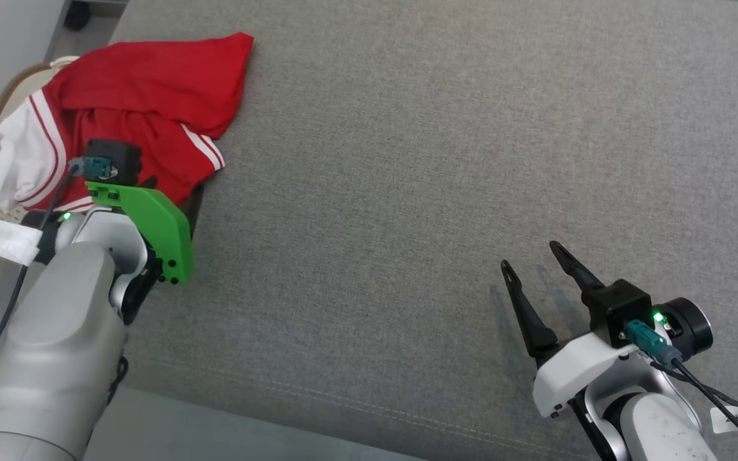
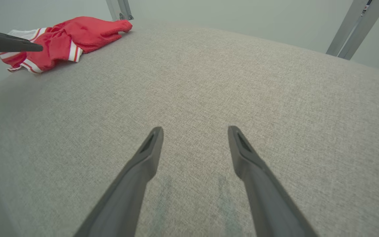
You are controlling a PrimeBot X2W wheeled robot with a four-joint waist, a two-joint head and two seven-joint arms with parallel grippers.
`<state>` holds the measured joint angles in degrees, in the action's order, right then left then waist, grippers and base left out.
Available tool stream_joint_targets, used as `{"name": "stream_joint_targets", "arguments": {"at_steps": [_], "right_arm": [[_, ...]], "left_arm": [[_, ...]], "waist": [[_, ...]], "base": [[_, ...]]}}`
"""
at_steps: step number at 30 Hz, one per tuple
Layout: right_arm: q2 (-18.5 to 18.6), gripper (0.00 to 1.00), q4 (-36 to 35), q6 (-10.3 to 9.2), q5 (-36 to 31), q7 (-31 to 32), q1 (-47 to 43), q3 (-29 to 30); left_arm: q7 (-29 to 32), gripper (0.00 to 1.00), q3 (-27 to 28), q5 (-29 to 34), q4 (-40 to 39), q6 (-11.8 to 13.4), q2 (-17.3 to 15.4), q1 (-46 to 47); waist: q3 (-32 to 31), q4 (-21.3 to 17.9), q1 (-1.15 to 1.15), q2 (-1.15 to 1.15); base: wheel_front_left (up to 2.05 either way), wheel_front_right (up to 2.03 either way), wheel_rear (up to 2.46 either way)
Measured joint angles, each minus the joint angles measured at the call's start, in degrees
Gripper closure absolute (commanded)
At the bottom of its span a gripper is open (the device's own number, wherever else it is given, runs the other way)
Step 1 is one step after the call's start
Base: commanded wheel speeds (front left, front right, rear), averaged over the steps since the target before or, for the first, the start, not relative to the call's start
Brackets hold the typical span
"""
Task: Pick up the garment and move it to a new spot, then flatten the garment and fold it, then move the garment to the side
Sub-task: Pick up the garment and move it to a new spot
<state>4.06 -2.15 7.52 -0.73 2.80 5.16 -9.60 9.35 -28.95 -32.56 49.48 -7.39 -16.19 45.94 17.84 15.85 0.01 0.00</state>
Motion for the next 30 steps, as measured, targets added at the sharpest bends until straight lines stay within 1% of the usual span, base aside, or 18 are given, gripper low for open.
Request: {"name": "stream_joint_targets", "arguments": {"at_steps": [2, 4, 12, 13, 14, 15, 18, 20, 26, 30], "right_arm": [[0.1, 0.00, -0.7, 0.00, 0.0, 0.2, -0.2, 0.1], [0.2, 0.00, -1.2, 0.00, 0.0, 0.4, -0.2, 0.2], [0.2, 0.00, -1.6, 0.00, 0.1, 0.5, -0.4, -0.2], [0.2, 0.00, -1.6, 0.00, 0.2, 0.5, -0.4, -0.2], [0.2, 0.00, -1.5, 0.00, 0.3, 0.5, -0.4, -0.2], [0.2, 0.00, -1.4, 0.00, 0.4, 0.4, -0.5, -0.3], [0.1, 0.00, -0.5, 0.00, 0.7, 0.1, -1.0, -0.3], [0.0, 0.00, 0.4, 0.00, 1.1, -0.3, -1.6, -0.6], [-0.7, 0.00, 3.1, 0.00, 2.8, -2.0, -2.0, -1.7], [-1.0, 0.00, 5.5, 0.00, 4.0, -3.2, -2.8, -2.4]], "left_arm": [[-0.2, 0.00, -1.8, 0.9, 2.0, 0.0, -1.5, 1.4], [-0.8, 0.00, -2.5, 1.6, 4.4, 0.0, -2.3, 3.0], [-3.4, 0.00, -3.6, 2.1, 11.6, 0.0, -1.1, 6.3], [-3.5, 0.14, -3.7, 2.2, 12.5, 0.6, -1.1, 6.7], [-4.2, 0.69, -3.6, 2.3, 13.3, 1.2, -1.1, 7.0], [-5.3, 1.00, -3.5, 2.3, 14.0, 1.9, -1.1, 7.3], [-8.3, 1.00, -3.5, 2.5, 15.4, 3.3, -0.4, 7.9], [-9.5, 1.00, -4.0, 3.0, 16.2, 3.3, 0.1, 7.9], [-13.9, 1.00, -5.6, 4.2, 16.7, 2.5, 0.4, 8.3], [-16.4, 1.00, -7.0, 5.4, 15.5, 1.9, 1.2, 10.5]], "waist": [[1.3, -0.8, 0.00, 0.00], [2.3, -1.5, 0.00, 0.00], [4.5, -4.6, 0.00, 0.00], [4.5, -4.8, 0.00, 0.00], [4.6, -5.0, 0.00, 0.00], [4.6, -5.2, 0.00, 0.00], [4.0, -5.3, 0.00, 0.00], [3.1, -5.4, 0.00, 0.00], [-0.5, -5.6, -0.01, 0.00], [-3.5, -6.1, 0.00, 0.00]], "base": [[0.00, 0.00, 0.00], [0.00, 0.00, 0.00], [0.00, 0.00, 0.00], [0.00, 0.00, 0.00], [0.00, 0.00, 0.00], [0.00, 0.00, 0.00], [0.00, 0.00, 0.00], [0.00, 0.00, 0.00], [0.00, 0.00, 0.00], [0.00, 0.00, 0.00]]}}
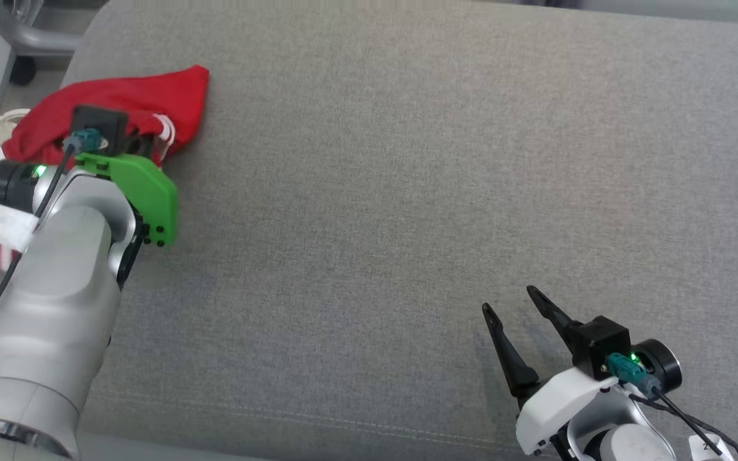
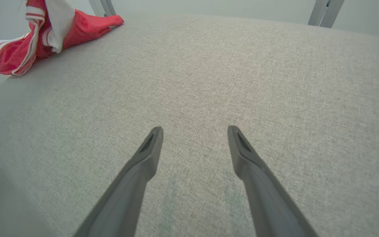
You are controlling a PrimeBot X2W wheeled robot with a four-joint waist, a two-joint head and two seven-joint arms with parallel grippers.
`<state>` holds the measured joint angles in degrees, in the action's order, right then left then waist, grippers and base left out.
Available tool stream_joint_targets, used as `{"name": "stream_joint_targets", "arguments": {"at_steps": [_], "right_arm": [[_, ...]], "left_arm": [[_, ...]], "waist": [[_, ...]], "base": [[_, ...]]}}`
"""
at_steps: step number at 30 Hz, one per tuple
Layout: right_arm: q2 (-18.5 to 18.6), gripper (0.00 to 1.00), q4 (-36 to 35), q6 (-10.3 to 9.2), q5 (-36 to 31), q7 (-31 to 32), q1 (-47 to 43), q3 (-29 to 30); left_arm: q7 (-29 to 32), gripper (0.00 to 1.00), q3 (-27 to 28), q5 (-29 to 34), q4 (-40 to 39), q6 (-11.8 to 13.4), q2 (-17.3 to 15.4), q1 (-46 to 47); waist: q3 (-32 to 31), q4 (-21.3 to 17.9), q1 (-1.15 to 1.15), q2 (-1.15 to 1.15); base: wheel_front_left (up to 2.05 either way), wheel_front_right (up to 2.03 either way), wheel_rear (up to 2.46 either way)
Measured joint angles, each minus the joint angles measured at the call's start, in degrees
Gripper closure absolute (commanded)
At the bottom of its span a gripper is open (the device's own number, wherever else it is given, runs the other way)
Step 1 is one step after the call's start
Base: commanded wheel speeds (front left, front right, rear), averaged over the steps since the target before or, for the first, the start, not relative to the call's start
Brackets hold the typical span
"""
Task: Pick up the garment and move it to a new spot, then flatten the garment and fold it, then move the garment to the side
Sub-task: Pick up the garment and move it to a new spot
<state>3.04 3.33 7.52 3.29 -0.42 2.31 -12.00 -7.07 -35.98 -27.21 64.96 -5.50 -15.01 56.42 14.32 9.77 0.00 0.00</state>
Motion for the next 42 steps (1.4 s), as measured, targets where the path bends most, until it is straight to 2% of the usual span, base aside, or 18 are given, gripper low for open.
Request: {"name": "stream_joint_targets", "arguments": {"at_steps": [10, 24, 31, 36, 39, 42], "right_arm": [[-0.1, 0.00, 4.0, 0.00, 3.1, -2.9, -0.5, -0.4], [-0.2, 0.00, 7.0, 0.00, 5.3, -4.8, -1.1, -1.7], [-0.2, 0.00, 7.5, 0.00, 6.1, -5.9, -0.5, -1.4], [-0.1, 0.00, 8.0, 0.00, 6.4, -7.1, -0.2, -0.6], [-0.1, 0.00, 8.0, 0.00, 6.7, -7.8, 0.9, -0.6], [-0.1, 0.00, 8.1, 0.00, 7.0, -8.4, 2.4, -1.4]], "left_arm": [[-1.7, 1.00, -2.6, 2.4, -5.8, -0.2, 1.5, 6.8], [-1.9, 1.00, -3.9, 1.3, -17.7, -1.2, 4.8, 12.0], [-2.5, 1.00, -3.4, -2.5, -24.1, -1.5, 8.8, 12.5], [-1.1, 1.00, -3.6, -7.2, -27.7, -1.7, 11.0, 12.3], [-0.3, 1.00, -3.8, -7.7, -26.4, -1.7, 9.7, 10.8], [0.9, 1.00, -4.7, -6.2, -21.2, -0.9, 4.8, 7.9]], "waist": [[-6.2, -3.3, 0.00, 0.00], [-12.0, -15.0, 0.00, 0.00], [-12.3, -22.0, 0.00, 0.00], [-11.2, -25.2, -0.01, 0.00], [-9.7, -26.0, 0.00, 0.00], [-7.1, -26.1, 0.00, 0.00]], "base": [[0.00, 0.00, 0.00], [0.00, 0.00, 0.00], [0.00, 0.00, 0.00], [0.00, 0.00, 0.00], [0.00, 0.00, 0.00], [0.00, 0.00, 0.00]]}}
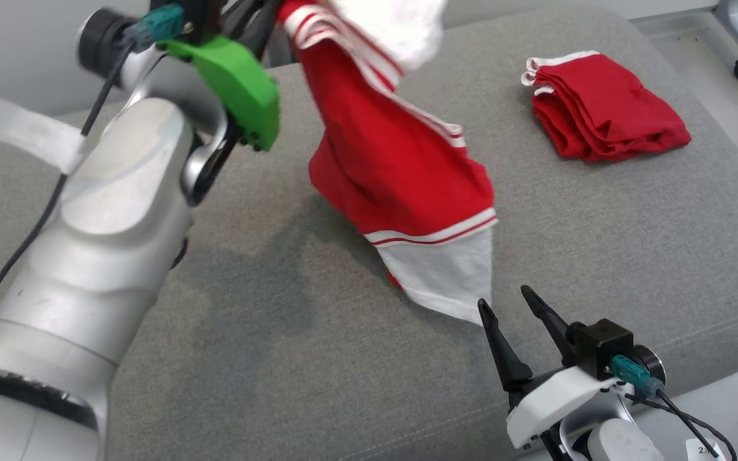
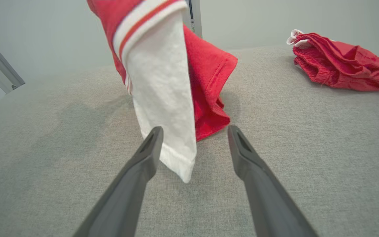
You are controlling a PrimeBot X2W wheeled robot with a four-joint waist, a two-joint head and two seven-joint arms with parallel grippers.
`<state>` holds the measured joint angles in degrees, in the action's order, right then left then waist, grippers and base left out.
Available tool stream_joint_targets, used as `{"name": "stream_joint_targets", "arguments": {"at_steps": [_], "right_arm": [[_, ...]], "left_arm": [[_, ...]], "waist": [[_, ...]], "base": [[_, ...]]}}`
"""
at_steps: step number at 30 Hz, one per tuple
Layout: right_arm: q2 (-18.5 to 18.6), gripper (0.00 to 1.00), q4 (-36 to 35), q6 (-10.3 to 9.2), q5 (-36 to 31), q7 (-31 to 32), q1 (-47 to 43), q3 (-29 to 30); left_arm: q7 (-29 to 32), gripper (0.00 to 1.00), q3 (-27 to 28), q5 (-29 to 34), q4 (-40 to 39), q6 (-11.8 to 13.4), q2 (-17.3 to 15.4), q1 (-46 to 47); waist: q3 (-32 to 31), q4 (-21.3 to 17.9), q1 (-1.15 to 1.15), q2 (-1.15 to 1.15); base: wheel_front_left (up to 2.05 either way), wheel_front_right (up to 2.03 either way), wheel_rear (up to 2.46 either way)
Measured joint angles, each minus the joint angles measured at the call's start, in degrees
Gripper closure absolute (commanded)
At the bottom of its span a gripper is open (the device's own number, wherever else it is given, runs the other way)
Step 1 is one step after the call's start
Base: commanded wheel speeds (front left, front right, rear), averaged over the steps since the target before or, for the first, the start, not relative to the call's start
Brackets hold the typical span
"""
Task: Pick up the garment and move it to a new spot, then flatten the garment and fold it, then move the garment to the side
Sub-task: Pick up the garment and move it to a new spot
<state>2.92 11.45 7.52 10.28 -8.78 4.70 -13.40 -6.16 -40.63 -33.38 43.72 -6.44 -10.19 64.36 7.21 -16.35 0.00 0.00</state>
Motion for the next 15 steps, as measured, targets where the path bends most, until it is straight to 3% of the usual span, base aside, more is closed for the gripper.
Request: {"name": "stream_joint_targets", "arguments": {"at_steps": [6, 7, 8, 9, 13, 15], "right_arm": [[0.0, 0.00, 0.4, 0.00, 0.1, -0.7, 2.4, -0.8], [0.0, 0.00, 0.5, 0.00, 0.1, -0.7, 2.8, -1.0], [0.0, 0.00, 0.6, 0.00, 0.1, -0.9, 3.1, -1.0], [0.0, 0.00, 0.7, 0.00, 0.0, -0.9, 3.4, -1.0], [0.0, 0.00, 1.0, 0.00, -0.3, -1.1, 4.2, -0.8], [0.0, 0.00, 1.1, 0.00, -0.4, -1.1, 4.4, -0.5]], "left_arm": [[0.5, 1.00, -1.4, 2.2, 9.7, 2.4, -5.9, -4.0], [0.1, 0.65, -1.4, 2.3, 11.2, 3.2, -6.4, -4.3], [-0.2, 0.14, -1.4, 2.7, 12.7, 4.2, -6.9, -4.5], [-0.5, 0.00, -1.1, 2.7, 14.1, 5.4, -7.2, -4.7], [-2.6, 0.00, 0.7, 1.3, 18.1, 7.9, -7.2, -5.3], [-3.5, 0.00, 1.4, 0.7, 19.6, 8.0, -7.0, -5.5]], "waist": [[4.4, 0.5, 0.00, 0.00], [5.1, 0.6, 0.00, 0.00], [5.8, 0.7, 0.00, 0.00], [6.4, 0.9, 0.00, 0.00], [8.6, 1.8, 0.00, 0.00], [9.1, 2.7, 0.00, 0.00]], "base": [[0.00, 0.00, 0.00], [0.00, 0.00, 0.00], [0.00, 0.00, 0.00], [0.00, 0.00, 0.00], [0.00, 0.00, 0.00], [0.00, 0.00, 0.00]]}}
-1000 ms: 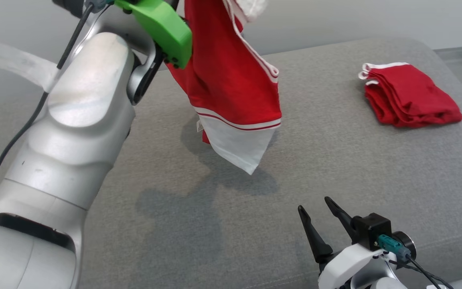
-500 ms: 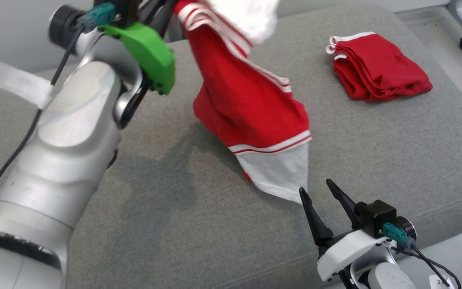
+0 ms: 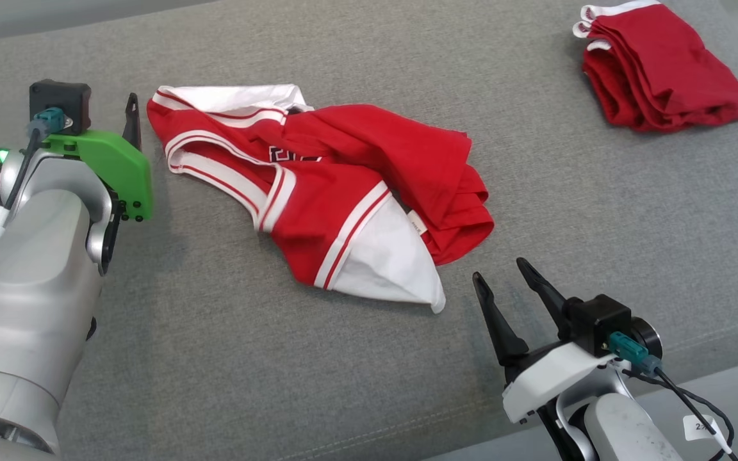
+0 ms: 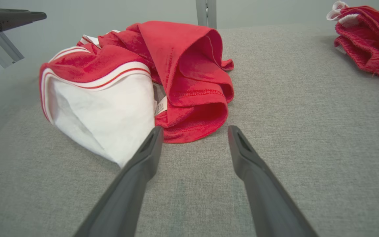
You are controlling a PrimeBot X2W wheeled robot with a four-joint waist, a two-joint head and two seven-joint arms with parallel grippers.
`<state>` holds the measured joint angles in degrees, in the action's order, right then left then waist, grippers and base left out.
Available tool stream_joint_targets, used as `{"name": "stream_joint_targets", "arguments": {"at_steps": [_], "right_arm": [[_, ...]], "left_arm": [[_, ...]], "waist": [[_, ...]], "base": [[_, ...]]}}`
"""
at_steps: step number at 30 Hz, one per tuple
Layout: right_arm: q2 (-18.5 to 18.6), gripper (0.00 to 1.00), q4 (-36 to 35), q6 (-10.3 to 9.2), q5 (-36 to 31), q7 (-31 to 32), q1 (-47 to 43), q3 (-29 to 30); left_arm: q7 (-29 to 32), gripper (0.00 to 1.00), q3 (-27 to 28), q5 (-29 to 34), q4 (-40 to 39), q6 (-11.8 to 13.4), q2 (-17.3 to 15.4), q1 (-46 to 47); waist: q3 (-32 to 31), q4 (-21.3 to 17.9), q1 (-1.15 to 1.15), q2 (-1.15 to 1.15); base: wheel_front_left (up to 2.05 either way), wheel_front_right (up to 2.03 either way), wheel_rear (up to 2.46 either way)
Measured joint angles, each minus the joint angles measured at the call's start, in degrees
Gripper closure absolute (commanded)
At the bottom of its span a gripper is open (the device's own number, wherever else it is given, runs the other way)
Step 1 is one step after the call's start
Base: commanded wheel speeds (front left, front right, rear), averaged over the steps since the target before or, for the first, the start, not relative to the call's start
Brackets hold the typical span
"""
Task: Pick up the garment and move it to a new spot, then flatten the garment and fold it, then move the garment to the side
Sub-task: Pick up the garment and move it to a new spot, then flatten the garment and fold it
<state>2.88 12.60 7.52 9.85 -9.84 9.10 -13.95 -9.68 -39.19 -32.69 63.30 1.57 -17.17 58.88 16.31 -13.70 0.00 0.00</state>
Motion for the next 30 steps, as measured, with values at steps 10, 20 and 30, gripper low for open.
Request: {"name": "stream_joint_targets", "arguments": {"at_steps": [10, 20, 30], "right_arm": [[-0.1, 0.00, 1.0, 0.00, -0.4, 0.1, 0.0, 1.6], [-0.1, 0.00, 1.2, 0.00, -0.4, 0.7, -2.2, 3.0], [0.0, 0.00, 0.5, 0.00, -0.5, 0.9, -4.8, 5.3]], "left_arm": [[-0.2, 0.00, 1.4, -4.1, 2.8, -4.1, 5.3, -2.6], [-0.7, 0.00, -1.1, -5.9, -1.3, -7.3, 10.9, -10.5], [-0.8, 0.00, -7.0, -3.4, -12.0, -6.4, 12.7, -20.4]], "waist": [[-2.0, 4.4, 0.00, 0.00], [-7.5, 7.2, 0.00, 0.00], [-9.9, 5.7, 0.00, 0.00]], "base": [[0.00, 0.00, 0.00], [0.00, 0.00, 0.00], [0.00, 0.00, 0.00]]}}
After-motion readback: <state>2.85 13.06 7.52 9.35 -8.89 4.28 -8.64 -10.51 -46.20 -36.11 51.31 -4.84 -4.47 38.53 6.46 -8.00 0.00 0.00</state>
